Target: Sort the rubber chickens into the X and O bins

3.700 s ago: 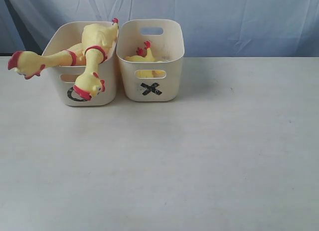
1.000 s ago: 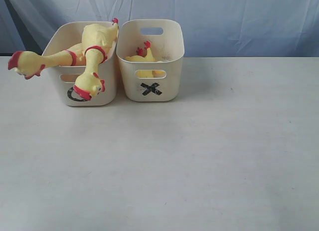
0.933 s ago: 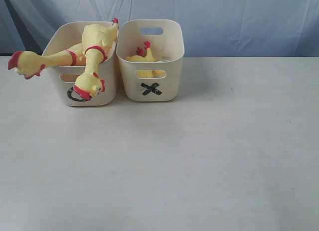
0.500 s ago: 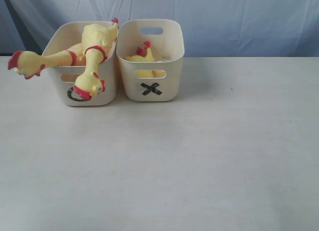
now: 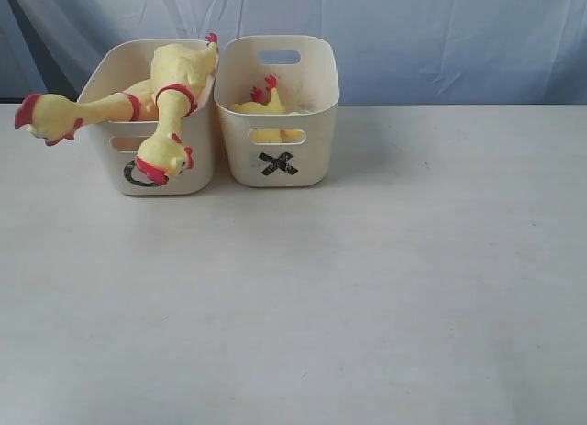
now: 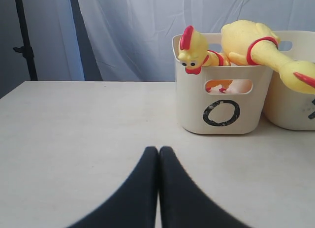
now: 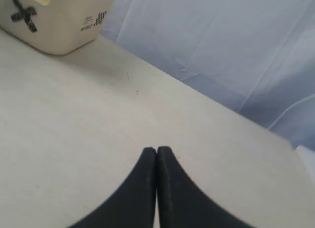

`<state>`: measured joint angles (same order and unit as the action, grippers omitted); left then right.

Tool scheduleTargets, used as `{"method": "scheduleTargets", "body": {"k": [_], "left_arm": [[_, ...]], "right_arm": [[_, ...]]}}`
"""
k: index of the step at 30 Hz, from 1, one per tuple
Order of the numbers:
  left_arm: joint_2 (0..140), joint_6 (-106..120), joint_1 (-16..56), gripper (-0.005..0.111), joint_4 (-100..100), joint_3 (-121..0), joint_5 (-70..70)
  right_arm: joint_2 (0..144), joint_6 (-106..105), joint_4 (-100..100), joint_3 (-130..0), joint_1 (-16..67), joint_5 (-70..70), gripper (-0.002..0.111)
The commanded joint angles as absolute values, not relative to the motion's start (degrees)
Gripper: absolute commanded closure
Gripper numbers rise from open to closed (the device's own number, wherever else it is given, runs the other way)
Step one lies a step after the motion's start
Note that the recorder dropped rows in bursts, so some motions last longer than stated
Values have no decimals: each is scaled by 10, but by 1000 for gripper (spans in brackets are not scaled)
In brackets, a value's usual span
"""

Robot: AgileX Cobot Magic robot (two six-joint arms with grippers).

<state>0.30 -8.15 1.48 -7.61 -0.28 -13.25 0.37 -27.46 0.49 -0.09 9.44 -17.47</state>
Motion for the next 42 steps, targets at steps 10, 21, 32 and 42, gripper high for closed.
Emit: {"method": "scheduleTargets", "body": {"k": [10, 21, 32, 42], "left_arm": [[0, -84, 18, 107, -77, 0, -125], [0, -84, 18, 107, -77, 0, -125], [0, -84, 18, 107, -77, 0, -119], [0, -84, 18, 107, -86, 0, -119]], "right_arm": [[0, -18, 10, 0, 91, -163, 108], [0, -18, 10, 0, 91, -168, 108], [0, -18, 10, 0, 91, -173, 108], [0, -18, 10, 0, 117, -172, 108]]}}
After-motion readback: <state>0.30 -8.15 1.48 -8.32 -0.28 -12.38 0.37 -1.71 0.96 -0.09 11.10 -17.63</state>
